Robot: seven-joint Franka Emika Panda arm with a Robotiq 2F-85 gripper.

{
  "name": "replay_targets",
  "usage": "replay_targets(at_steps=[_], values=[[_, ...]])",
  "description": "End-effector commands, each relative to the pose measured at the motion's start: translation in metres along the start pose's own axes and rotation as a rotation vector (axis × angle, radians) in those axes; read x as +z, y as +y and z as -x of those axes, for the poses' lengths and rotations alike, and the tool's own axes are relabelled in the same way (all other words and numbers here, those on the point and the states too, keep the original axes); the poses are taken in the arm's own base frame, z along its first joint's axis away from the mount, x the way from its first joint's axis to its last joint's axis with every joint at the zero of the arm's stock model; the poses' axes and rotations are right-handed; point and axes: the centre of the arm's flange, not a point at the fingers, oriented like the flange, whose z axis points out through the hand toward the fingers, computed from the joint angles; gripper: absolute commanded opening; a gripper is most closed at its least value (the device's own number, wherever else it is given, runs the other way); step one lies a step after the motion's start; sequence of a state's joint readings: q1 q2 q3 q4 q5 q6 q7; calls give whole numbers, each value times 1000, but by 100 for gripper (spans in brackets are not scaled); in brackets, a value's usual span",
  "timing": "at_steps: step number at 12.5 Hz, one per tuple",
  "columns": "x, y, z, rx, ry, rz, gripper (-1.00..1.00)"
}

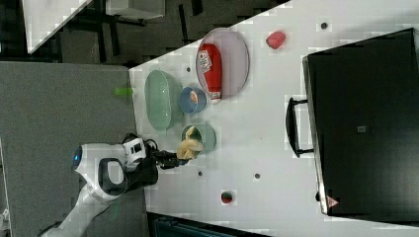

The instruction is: Pick Banana and place it in mug.

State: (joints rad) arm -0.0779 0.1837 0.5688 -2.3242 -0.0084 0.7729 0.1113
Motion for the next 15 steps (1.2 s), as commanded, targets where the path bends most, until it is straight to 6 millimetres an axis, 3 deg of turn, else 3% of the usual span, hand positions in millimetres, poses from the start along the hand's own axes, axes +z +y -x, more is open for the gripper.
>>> replay_targets(at_steps=[1, 4, 9, 11, 13, 14, 15], values=[[-13, -6, -10, 87, 56, -53, 95], [-51, 0, -30, 128, 120, -96, 100], [-186, 66, -66, 292, 210, -64, 100], [-236, 108, -76, 382, 207, -48, 100], [-288, 164, -88, 495, 194, -51, 100], [-304, 187, -91, 539, 184, -56, 100], [-326, 228, -97, 611, 157, -70, 100]])
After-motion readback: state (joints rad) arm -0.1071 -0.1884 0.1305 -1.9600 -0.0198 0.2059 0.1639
